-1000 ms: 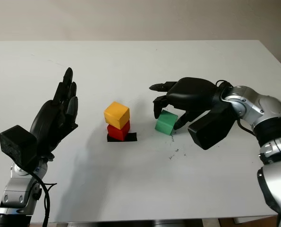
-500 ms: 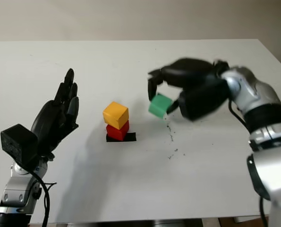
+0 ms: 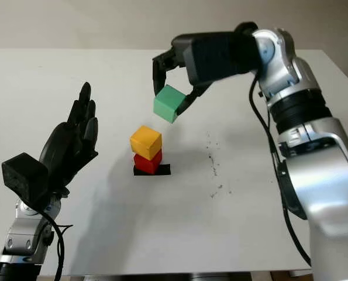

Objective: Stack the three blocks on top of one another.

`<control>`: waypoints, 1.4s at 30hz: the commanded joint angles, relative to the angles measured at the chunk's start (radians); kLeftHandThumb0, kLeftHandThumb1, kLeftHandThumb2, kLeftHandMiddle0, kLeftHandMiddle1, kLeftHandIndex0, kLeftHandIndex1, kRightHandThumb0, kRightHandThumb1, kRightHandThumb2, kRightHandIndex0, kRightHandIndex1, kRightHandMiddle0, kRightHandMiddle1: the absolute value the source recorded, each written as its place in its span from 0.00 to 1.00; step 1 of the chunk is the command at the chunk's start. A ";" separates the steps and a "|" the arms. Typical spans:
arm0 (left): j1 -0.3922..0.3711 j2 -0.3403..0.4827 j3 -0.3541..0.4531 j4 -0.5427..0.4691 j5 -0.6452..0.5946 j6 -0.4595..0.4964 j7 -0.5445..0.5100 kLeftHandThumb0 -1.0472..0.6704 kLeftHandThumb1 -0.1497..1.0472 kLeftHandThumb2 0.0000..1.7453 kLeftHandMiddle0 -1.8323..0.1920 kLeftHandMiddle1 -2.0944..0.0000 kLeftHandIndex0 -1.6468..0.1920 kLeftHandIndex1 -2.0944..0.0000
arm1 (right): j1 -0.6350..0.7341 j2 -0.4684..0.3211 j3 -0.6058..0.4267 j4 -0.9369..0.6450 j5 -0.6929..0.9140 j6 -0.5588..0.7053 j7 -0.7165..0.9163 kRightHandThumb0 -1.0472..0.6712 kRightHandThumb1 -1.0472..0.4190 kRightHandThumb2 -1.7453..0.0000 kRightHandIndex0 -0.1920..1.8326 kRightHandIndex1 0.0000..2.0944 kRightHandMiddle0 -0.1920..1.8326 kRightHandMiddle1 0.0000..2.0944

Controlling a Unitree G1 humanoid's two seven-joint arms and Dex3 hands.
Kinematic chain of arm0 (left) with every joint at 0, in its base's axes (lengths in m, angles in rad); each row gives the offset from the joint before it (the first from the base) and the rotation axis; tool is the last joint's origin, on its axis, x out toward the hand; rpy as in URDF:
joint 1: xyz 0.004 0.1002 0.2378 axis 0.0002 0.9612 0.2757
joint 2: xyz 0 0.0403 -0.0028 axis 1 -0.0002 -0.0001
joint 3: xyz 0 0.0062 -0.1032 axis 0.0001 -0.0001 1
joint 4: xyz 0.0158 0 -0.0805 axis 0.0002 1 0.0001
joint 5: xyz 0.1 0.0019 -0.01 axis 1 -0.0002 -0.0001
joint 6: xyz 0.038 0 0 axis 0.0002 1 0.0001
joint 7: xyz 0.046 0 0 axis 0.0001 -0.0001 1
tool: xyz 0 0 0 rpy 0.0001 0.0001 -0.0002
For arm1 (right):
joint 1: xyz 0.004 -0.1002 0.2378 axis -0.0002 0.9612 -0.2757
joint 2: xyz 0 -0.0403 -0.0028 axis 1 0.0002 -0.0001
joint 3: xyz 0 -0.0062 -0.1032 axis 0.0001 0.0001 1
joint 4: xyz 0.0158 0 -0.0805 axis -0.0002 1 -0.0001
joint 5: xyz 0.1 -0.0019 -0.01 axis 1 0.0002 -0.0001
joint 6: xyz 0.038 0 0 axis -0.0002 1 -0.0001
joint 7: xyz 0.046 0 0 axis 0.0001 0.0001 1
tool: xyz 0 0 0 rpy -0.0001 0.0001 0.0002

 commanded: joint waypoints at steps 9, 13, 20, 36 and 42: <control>-0.003 -0.023 0.001 0.006 0.002 -0.014 0.025 0.12 1.00 0.40 1.00 1.00 1.00 1.00 | -0.075 0.052 -0.014 -0.053 0.056 0.151 0.136 0.35 0.09 0.97 0.26 0.04 0.29 0.72; -0.005 -0.023 0.003 0.015 0.001 -0.025 0.025 0.13 1.00 0.41 1.00 1.00 1.00 1.00 | -0.075 0.068 0.003 -0.079 0.038 0.194 0.144 0.34 0.08 0.97 0.25 0.03 0.29 0.72; -0.010 -0.023 0.002 0.021 0.008 -0.034 0.029 0.13 1.00 0.41 1.00 1.00 1.00 1.00 | -0.041 0.103 0.002 -0.140 0.051 0.268 0.156 0.35 0.08 0.97 0.24 0.03 0.29 0.70; -0.003 -0.018 0.003 0.006 0.005 -0.033 0.026 0.12 1.00 0.40 1.00 1.00 1.00 1.00 | 0.020 0.136 -0.001 -0.106 0.087 0.239 0.133 0.36 0.07 0.97 0.22 0.02 0.26 0.71; 0.000 -0.022 0.005 0.005 0.000 -0.033 0.028 0.12 1.00 0.40 1.00 1.00 1.00 1.00 | 0.026 0.138 0.004 -0.090 0.085 0.226 0.132 0.35 0.07 0.97 0.22 0.02 0.27 0.71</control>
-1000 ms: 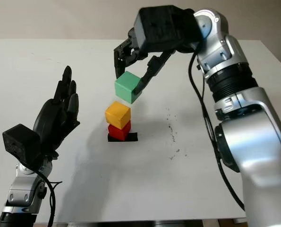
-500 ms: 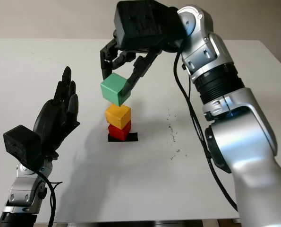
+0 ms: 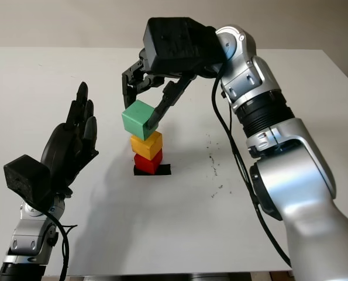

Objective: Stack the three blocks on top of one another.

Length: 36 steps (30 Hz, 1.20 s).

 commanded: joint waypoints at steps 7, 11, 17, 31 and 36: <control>0.004 0.006 0.005 -0.018 -0.003 -0.006 -0.005 0.13 1.00 0.40 1.00 1.00 1.00 1.00 | 0.010 0.000 -0.001 0.028 0.003 -0.041 -0.011 0.35 0.07 0.97 0.22 0.02 0.26 0.70; 0.006 0.003 0.006 -0.025 -0.001 0.000 0.000 0.12 1.00 0.40 1.00 1.00 1.00 1.00 | 0.011 0.002 0.000 0.039 0.002 -0.049 -0.011 0.35 0.07 0.97 0.22 0.02 0.26 0.70; 0.008 0.003 0.004 -0.026 0.000 -0.001 0.000 0.12 1.00 0.39 1.00 1.00 1.00 1.00 | 0.014 0.000 0.004 0.034 -0.002 -0.038 -0.005 0.36 0.07 0.97 0.22 0.02 0.26 0.70; 0.013 0.006 0.005 -0.025 0.004 -0.001 -0.002 0.12 1.00 0.39 1.00 1.00 1.00 1.00 | 0.029 0.001 -0.004 0.036 0.015 -0.027 0.014 0.37 0.07 0.97 0.20 0.02 0.25 0.69; 0.010 0.007 0.006 -0.021 0.000 -0.001 -0.006 0.12 1.00 0.39 1.00 1.00 1.00 1.00 | 0.030 0.001 -0.006 0.044 0.030 -0.021 0.037 0.33 0.10 0.97 0.14 0.01 0.17 0.53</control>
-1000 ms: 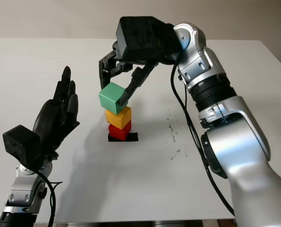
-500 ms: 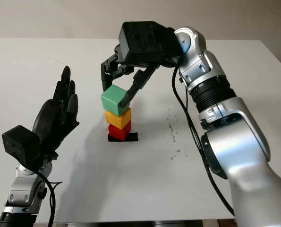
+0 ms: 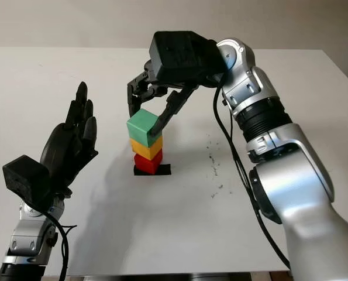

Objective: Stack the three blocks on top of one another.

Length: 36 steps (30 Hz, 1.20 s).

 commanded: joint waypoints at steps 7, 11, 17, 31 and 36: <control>0.004 0.009 0.004 -0.012 0.003 -0.001 -0.004 0.12 1.00 0.39 1.00 1.00 1.00 1.00 | 0.002 -0.010 0.008 -0.006 -0.001 -0.046 0.033 0.24 0.13 0.97 0.04 0.01 0.11 0.20; 0.002 0.012 0.004 -0.009 0.001 -0.006 -0.010 0.12 1.00 0.39 1.00 1.00 1.00 1.00 | 0.000 -0.022 0.008 -0.018 0.004 -0.072 0.061 0.18 0.13 0.97 0.00 0.00 0.02 0.09; 0.004 0.014 0.005 -0.013 0.002 -0.005 -0.012 0.13 1.00 0.39 1.00 1.00 1.00 1.00 | 0.002 -0.057 -0.020 -0.060 0.023 -0.106 0.071 0.10 0.12 0.97 0.00 0.00 0.00 0.00; 0.008 0.030 0.016 -0.005 -0.002 -0.012 -0.023 0.12 1.00 0.39 1.00 1.00 1.00 1.00 | 0.255 -0.141 -0.267 -0.337 0.167 0.027 -0.205 0.06 0.00 0.82 0.00 0.00 0.00 0.00; 0.013 0.036 0.024 -0.007 -0.014 -0.009 -0.027 0.13 1.00 0.39 1.00 1.00 1.00 1.00 | 0.468 -0.109 -0.300 -0.464 0.190 0.047 -0.350 0.14 0.00 0.65 0.00 0.00 0.00 0.00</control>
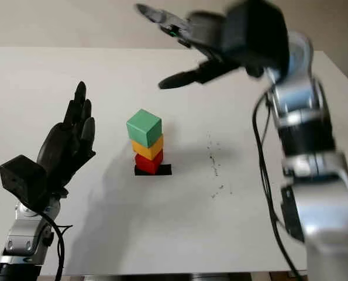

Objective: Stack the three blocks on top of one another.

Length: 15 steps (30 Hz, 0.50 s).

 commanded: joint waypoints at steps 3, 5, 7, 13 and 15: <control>0.002 0.006 0.009 -0.009 -0.012 0.005 -0.007 0.13 1.00 0.39 1.00 1.00 1.00 1.00 | 0.142 0.046 -0.021 -0.098 0.023 0.036 -0.097 0.16 0.00 0.61 0.00 0.00 0.00 0.00; 0.000 0.006 0.010 -0.004 -0.015 0.005 -0.007 0.12 1.00 0.39 1.00 1.00 1.00 1.00 | 0.198 0.069 -0.025 -0.126 0.036 0.056 -0.135 0.16 0.00 0.60 0.00 0.00 0.00 0.00; -0.001 0.006 0.010 -0.001 -0.014 0.004 -0.006 0.12 1.00 0.38 1.00 1.00 1.00 1.00 | 0.240 0.095 -0.032 -0.147 0.050 0.075 -0.174 0.16 0.00 0.60 0.00 0.00 0.00 0.00; -0.001 0.007 0.010 0.003 -0.018 0.004 -0.012 0.13 1.00 0.40 1.00 1.00 1.00 1.00 | 0.367 0.229 -0.063 -0.219 0.102 0.176 -0.350 0.16 0.00 0.62 0.00 0.00 0.00 0.00; 0.000 0.007 0.010 0.006 -0.026 0.002 -0.021 0.13 1.00 0.40 1.00 1.00 1.00 1.00 | 0.395 0.272 -0.077 -0.223 0.125 0.179 -0.399 0.17 0.00 0.61 0.00 0.00 0.00 0.00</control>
